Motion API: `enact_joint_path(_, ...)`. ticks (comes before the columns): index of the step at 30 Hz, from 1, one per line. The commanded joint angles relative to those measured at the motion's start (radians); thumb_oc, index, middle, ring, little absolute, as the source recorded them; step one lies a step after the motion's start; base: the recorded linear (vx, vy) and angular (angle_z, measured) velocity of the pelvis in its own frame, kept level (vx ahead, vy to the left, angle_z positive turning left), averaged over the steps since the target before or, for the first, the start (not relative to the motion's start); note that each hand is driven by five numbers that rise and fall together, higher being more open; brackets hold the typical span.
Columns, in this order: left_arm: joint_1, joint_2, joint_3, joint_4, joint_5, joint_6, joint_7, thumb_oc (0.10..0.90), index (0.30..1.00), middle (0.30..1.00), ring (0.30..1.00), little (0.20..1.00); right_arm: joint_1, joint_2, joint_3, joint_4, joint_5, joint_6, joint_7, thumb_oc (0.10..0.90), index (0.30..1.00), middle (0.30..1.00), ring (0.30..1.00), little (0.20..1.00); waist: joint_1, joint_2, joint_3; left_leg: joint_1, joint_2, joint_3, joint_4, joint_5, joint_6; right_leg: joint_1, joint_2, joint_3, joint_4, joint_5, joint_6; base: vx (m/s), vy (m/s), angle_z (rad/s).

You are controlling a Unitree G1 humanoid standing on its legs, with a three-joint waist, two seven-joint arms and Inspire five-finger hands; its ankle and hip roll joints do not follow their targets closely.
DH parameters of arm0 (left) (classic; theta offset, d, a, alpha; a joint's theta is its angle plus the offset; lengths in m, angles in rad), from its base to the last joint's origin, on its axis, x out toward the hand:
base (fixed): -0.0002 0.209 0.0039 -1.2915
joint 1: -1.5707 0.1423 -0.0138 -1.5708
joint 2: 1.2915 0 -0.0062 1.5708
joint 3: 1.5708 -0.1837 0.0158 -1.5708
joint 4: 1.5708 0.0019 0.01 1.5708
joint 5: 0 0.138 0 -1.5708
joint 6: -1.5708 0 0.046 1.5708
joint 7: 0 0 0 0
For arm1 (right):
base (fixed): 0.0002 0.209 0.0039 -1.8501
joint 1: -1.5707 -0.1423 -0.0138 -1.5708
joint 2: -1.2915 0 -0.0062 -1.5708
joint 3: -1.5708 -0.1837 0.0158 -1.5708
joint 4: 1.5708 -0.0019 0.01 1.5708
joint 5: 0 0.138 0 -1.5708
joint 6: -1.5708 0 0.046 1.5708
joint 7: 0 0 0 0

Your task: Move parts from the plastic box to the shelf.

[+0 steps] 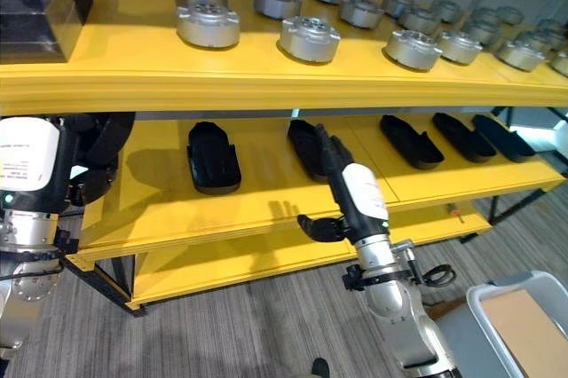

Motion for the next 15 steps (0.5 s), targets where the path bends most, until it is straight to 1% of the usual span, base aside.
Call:
enact_joint_path(1,-0.149,0.034,0.077,-0.110,-0.008,-0.026,0.109,0.400,0.300,0.300,0.300,0.300,-0.161,-0.068,-0.060,-0.024,0.013,-0.061,-0.030,0.900,1.000,1.000,1.000,1.000,-0.010,0.088,-0.028,0.078,0.006,-0.090,-0.131,0.007,0.000,0.029,0.151,-0.007,0.154,-0.281,0.028,-0.02,0.038,-0.22)
enact_joint_path(2,-0.154,0.031,0.070,-0.103,-0.014,-0.027,0.106,0.400,0.300,0.300,0.300,0.300,-0.165,-0.073,-0.056,-0.022,0.018,-0.066,-0.026,0.900,1.000,1.000,1.000,1.000,-0.015,0.090,-0.028,0.071,0.009,-0.088,-0.131,0.016,-0.003,0.006,0.205,0.012,0.177,-0.320,0.010,0.00,0.002,0.20)
enact_joint_path(3,-0.154,0.016,0.061,-0.095,-0.021,-0.026,0.098,0.400,0.300,0.300,0.300,0.300,-0.159,-0.082,-0.050,-0.026,0.031,-0.076,-0.020,0.900,1.000,1.000,1.000,1.000,-0.023,0.087,-0.036,0.068,0.004,-0.079,-0.131,0.021,-0.007,0.000,0.292,0.038,0.157,-0.372,-0.019,0.01,-0.029,0.21)
enact_joint_path(4,-0.152,0.010,0.058,-0.092,-0.021,-0.026,0.094,0.400,0.300,0.300,0.300,0.300,-0.161,-0.086,-0.046,-0.028,0.036,-0.079,-0.018,0.900,1.000,1.000,1.000,1.000,-0.026,0.084,-0.038,0.066,0.000,-0.077,-0.131,0.022,-0.009,0.000,0.314,0.048,0.137,-0.380,-0.027,0.03,-0.026,0.18)
enact_joint_path(5,-0.152,0.008,0.059,-0.091,-0.020,-0.026,0.094,0.400,0.300,0.300,0.300,0.300,-0.161,-0.088,-0.045,-0.028,0.037,-0.080,-0.018,0.900,1.000,1.000,1.000,1.000,-0.024,0.087,-0.040,0.065,0.003,-0.075,-0.131,0.021,-0.011,0.002,0.318,0.050,0.130,-0.378,-0.030,0.03,-0.072,-0.08)
enact_joint_path(6,-0.148,-0.007,0.057,-0.086,-0.014,-0.025,0.089,0.400,0.300,0.300,0.300,0.300,-0.155,-0.091,-0.044,-0.039,0.042,-0.088,-0.016,0.900,1.000,1.000,1.000,1.000,-0.020,0.084,-0.048,0.056,-0.006,-0.081,-0.131,0.020,-0.019,0.028,0.318,0.070,0.063,-0.384,-0.036,0.08,-0.093,-0.05)
enact_joint_path(7,-0.142,-0.019,0.048,-0.086,-0.011,-0.030,0.086,0.400,0.300,0.300,0.300,0.300,-0.147,-0.095,-0.045,-0.040,0.047,-0.088,-0.015,0.900,1.000,1.000,1.000,1.000,-0.028,0.086,-0.054,0.057,-0.007,-0.083,-0.131,0.023,-0.019,0.045,0.330,0.096,0.029,-0.369,-0.040,0.10,-0.138,-0.05)
enact_joint_path(8,-0.146,-0.032,0.035,-0.087,-0.017,-0.035,0.084,0.400,0.300,0.300,0.300,0.300,-0.148,-0.101,-0.047,-0.044,0.051,-0.089,-0.017,0.900,1.000,1.000,1.000,1.000,-0.037,0.090,-0.059,0.055,0.000,-0.087,-0.131,0.026,-0.022,0.057,0.354,0.130,-0.001,-0.361,-0.040,0.07,-0.081,0.01)
enact_joint_path(10,-0.145,-0.042,0.033,-0.084,-0.027,-0.044,0.083,0.400,0.300,0.300,0.300,0.300,-0.141,-0.107,-0.058,-0.055,0.061,-0.095,-0.021,0.900,1.000,1.000,1.000,1.000,-0.038,0.096,-0.064,0.052,0.010,-0.089,-0.131,0.027,-0.026,0.071,0.363,0.140,-0.040,-0.349,-0.043,0.07,-0.103,0.15)
enact_joint_path(12,-0.118,-0.054,0.031,-0.096,-0.033,-0.052,0.073,0.400,0.300,0.300,0.300,0.300,-0.127,-0.115,-0.068,-0.065,0.071,-0.099,-0.018,0.900,1.000,1.000,1.000,1.000,-0.033,0.102,-0.077,0.056,0.016,-0.085,-0.131,0.027,-0.028,0.097,0.356,0.113,-0.079,-0.338,-0.041,0.14,-0.150,0.12)
enact_joint_path(13,-0.103,-0.067,0.033,-0.098,-0.041,-0.057,0.065,0.400,0.300,0.300,0.300,0.300,-0.109,-0.120,-0.082,-0.065,0.079,-0.100,-0.016,0.900,1.000,1.000,1.000,1.000,-0.038,0.104,-0.083,0.059,0.021,-0.089,-0.131,0.031,-0.034,0.115,0.367,0.119,-0.104,-0.334,-0.046,0.15,-0.162,0.18)
enact_joint_path(15,-0.094,-0.075,0.027,-0.107,-0.047,-0.061,0.056,0.400,0.300,0.300,0.300,0.300,-0.087,-0.126,-0.100,-0.078,0.090,-0.104,-0.011,0.900,1.000,1.000,1.000,1.000,-0.042,0.106,-0.081,0.061,0.034,-0.100,-0.131,0.033,-0.044,0.131,0.370,0.098,-0.121,-0.334,-0.051,0.10,-0.148,0.16)
